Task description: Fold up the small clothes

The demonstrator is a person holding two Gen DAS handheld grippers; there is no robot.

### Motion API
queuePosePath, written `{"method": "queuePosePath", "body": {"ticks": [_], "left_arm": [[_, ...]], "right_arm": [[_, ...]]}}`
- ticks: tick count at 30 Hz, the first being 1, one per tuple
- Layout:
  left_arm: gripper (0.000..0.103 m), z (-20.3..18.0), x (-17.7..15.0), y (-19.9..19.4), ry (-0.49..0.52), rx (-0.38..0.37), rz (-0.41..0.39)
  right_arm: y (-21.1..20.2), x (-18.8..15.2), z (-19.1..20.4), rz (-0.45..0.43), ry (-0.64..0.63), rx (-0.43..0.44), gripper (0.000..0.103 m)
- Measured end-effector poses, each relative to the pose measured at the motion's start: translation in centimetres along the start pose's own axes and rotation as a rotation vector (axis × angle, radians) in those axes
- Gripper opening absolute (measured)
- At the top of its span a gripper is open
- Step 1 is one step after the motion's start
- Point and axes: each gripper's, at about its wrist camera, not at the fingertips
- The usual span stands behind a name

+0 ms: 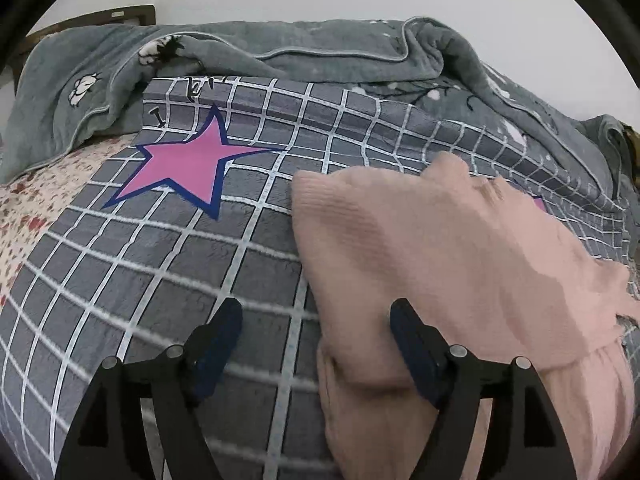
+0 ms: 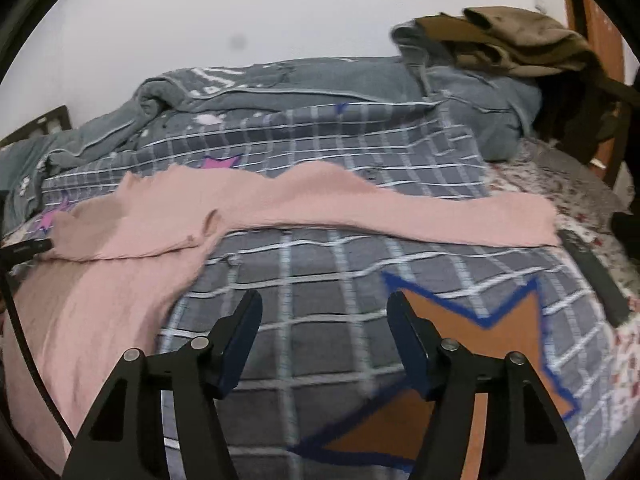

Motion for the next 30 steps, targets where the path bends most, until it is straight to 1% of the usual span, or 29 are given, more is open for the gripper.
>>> {"method": "queuePosePath", "body": {"ticks": [2,4,8,10,13,16,18,20,22,29,30], "left_arm": [[0.077,0.3,-0.4,-0.6,-0.024,-0.009,-0.014],[0.078,0.3,-0.5,-0.5,-0.029,-0.003,-0.012],[0.081,-0.5,-1.0,0.2,0.008,0.038,-0.023],[0.083,-0.9,-1.0,0.4,0.027,0.049,-0.024],[0.083,-0.9,-1.0,0.5,0.027,0.042,-0.019],[0.084,-0.8,-1.0,0.5,0.024,0.039,-0.019],[0.084,-1.0,-1.0,0.6,0.031,0.052,-0.019],[0.085,-1.2,-1.0,0.6,0.038,0.062,-0.019],[0.085,-1.1,-1.0,0.7,0.038,0.062,-0.019],[0.086,-1.2,-0.9,0.8,0.034,0.054,-0.012],[0.086,-1.1,-0.9,0.8,0.034,0.052,-0.011]], "right_arm": [[-0.7,0.0,-1.6,-0.027,0.018,-0.044,0.052],[-1.1,0.1,-3.3,-0.046,0.044,-0.069,0.052],[-0.6,0.7,-8.2,-0.065,0.121,-0.118,0.052],[0.0,1.2,-10.5,-0.065,0.169,-0.119,0.052],[1.0,1.8,-13.2,-0.057,0.239,-0.098,0.051],[3.2,2.6,-15.5,-0.017,0.296,-0.087,0.049],[4.4,3.1,-16.2,0.011,0.315,-0.091,0.043],[6.0,3.7,-17.2,0.059,0.332,-0.103,0.041],[7.1,4.1,-17.5,0.086,0.335,-0.105,0.04],[8.8,5.6,-18.9,0.107,0.384,-0.095,0.04],[8.8,5.7,-19.1,0.105,0.39,-0.094,0.038]]}}
Point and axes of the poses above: each gripper's, at about its wrist camera, not at the fingertips, and y roughly the way its jaws point, z to its left, x to its top, and after that the axes turned 7 degrees about z, right-handed
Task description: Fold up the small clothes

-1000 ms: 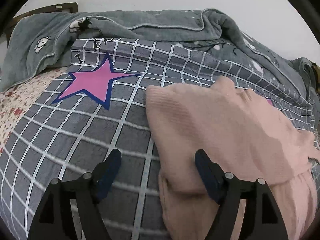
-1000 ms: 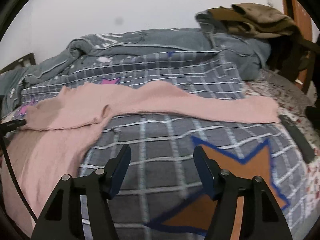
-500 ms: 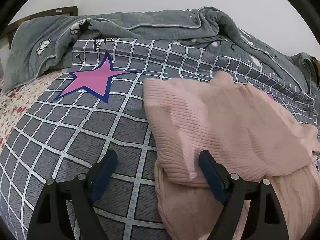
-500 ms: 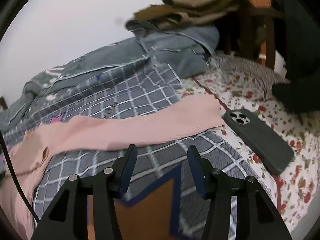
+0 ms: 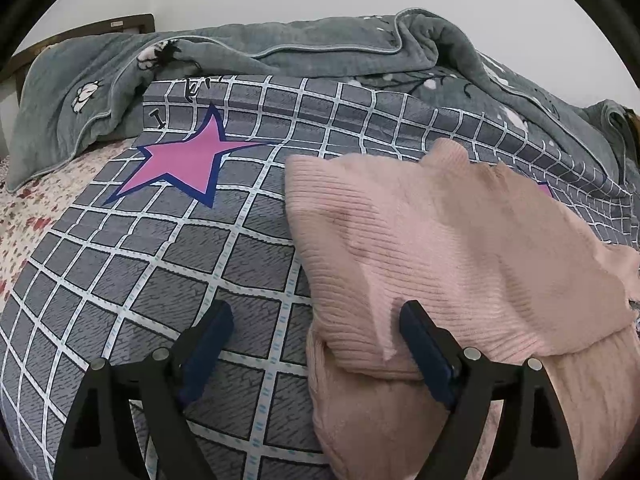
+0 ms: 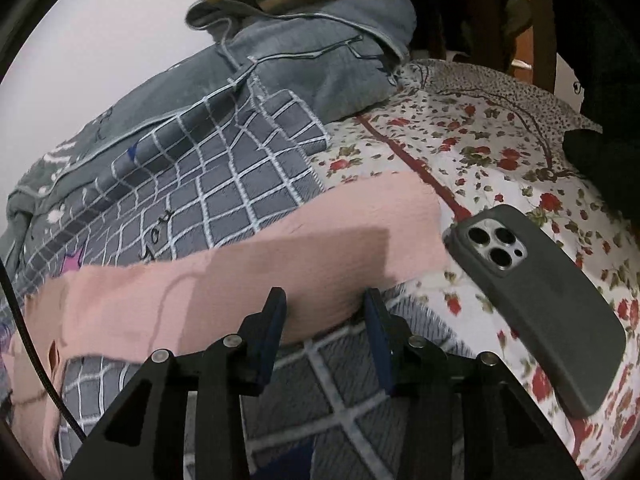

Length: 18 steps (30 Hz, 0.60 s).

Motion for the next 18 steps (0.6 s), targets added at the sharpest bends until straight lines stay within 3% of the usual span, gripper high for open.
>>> {"method": "queuePosePath", "body": {"ticks": [1,2,5,12,18], "left_arm": [[0.086,0.0,0.0,0.0,-0.001,-0.002,0.001],[0.086,0.0,0.0,0.0,-0.002,-0.001,0.001],[0.086,0.0,0.0,0.0,-0.001,0.0,0.001],[0.086,0.4,-0.1,-0.2,-0.02,-0.013,-0.008],[0.085,3.0,-0.2,-2.3,-0.125,-0.072,-0.052]], "right_arm": [[0.0,0.3,-0.1,-0.013,0.007,-0.001,0.033],[-0.1,0.4,-0.1,-0.032,0.004,-0.01,0.019],[-1.0,0.9,0.8,-0.082,-0.046,-0.037,0.006],[-5.4,1.4,4.2,-0.211,-0.126,-0.036,0.004],[-10.8,2.4,11.3,-0.329,-0.248,0.005,0.003]]}}
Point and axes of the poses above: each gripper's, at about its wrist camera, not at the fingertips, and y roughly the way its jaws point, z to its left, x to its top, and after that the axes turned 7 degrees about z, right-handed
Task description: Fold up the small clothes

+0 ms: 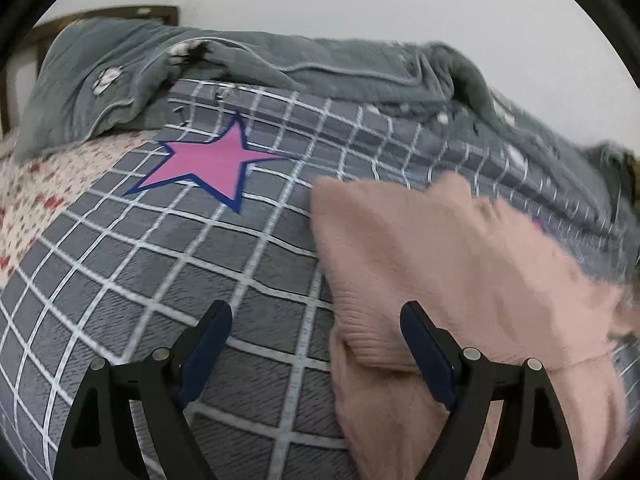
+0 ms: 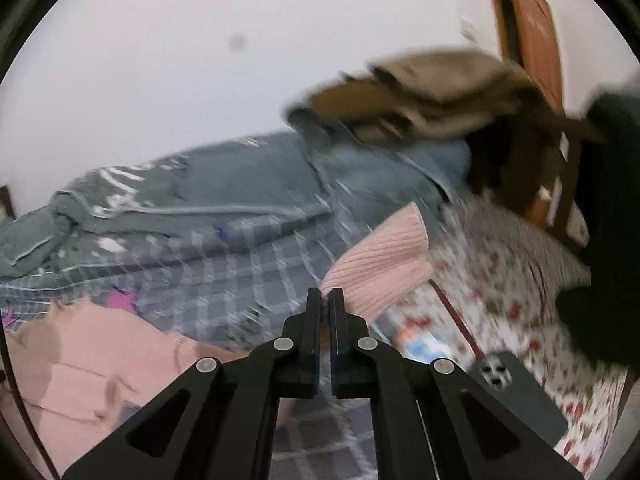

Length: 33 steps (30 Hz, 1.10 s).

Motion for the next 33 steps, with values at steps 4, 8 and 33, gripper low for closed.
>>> {"method": "queuePosePath", "body": {"ticks": [4,8,33], "left_arm": [[0.085,2.6,0.6,-1.7,-0.039,0.045,0.004],[0.085,5.8,0.7,-4.0,-0.037,0.109,0.003],[0.084,3.4,-0.5,-4.5,0.059,-0.126,0.098]], "right_arm": [[-3.8,2.2,8.4,-0.067,-0.125,0.069,0.003],[-6.6,2.1,18.1,-0.103,-0.229,0.208,0.003],[-5.4,-8.9,33.8,0.111,-0.42,0.508,0.043]]}}
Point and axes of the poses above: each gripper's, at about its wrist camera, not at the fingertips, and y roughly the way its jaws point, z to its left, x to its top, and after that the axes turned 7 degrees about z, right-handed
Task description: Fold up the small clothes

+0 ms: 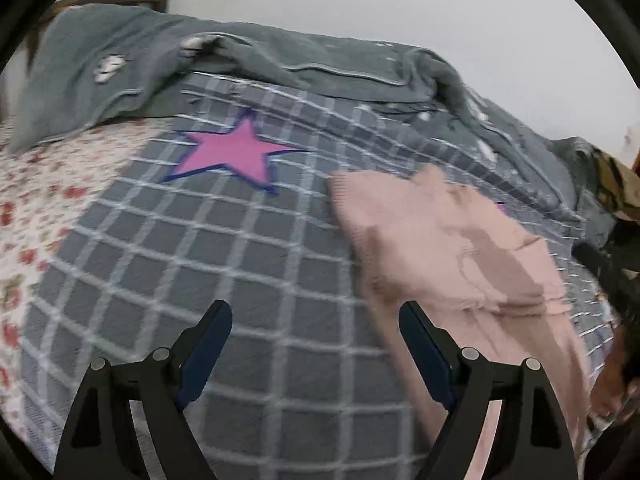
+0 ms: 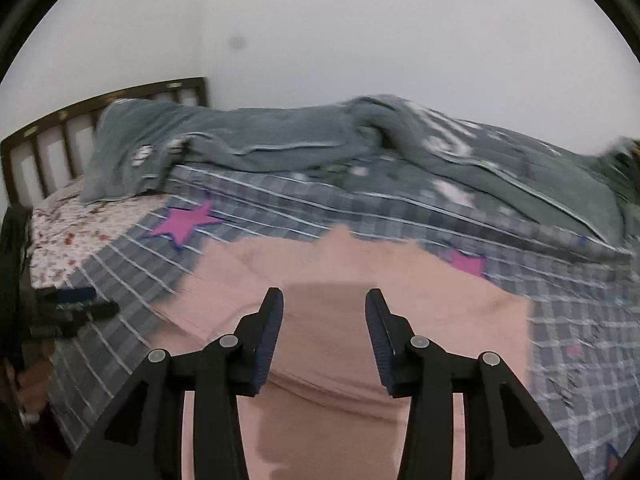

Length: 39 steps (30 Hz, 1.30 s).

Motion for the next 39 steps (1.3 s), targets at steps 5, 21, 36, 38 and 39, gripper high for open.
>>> {"method": "queuePosePath", "body": {"ticks": [5,21,36,38,39], "left_arm": [[0.068,-3.2,1.4,2.4,0.027,-0.06,0.006],[0.013,-6.1,4.3,5.8,0.112,0.059,-0.019],[0.022,-8.1,3.8,5.8,0.236,0.188,0.006],[0.023,-7.6,3.2,5.7,0.235,0.174,-0.007],[0.025,-7.5,3.1,5.5,0.228,0.154,-0.017]], "right_arm": [[-1.2,-4.1,-6.4,0.042,0.046,-0.12,0.043],[0.0,-10.6,-13.4,0.067,0.164,-0.072,0.043],[0.3,-10.7,-13.9,0.081,0.204,-0.014,0.043],[0.3,-10.7,-13.8,0.082,0.197,-0.017,0.043],[0.3,-10.7,-13.8,0.084,0.196,-0.017,0.043]]}}
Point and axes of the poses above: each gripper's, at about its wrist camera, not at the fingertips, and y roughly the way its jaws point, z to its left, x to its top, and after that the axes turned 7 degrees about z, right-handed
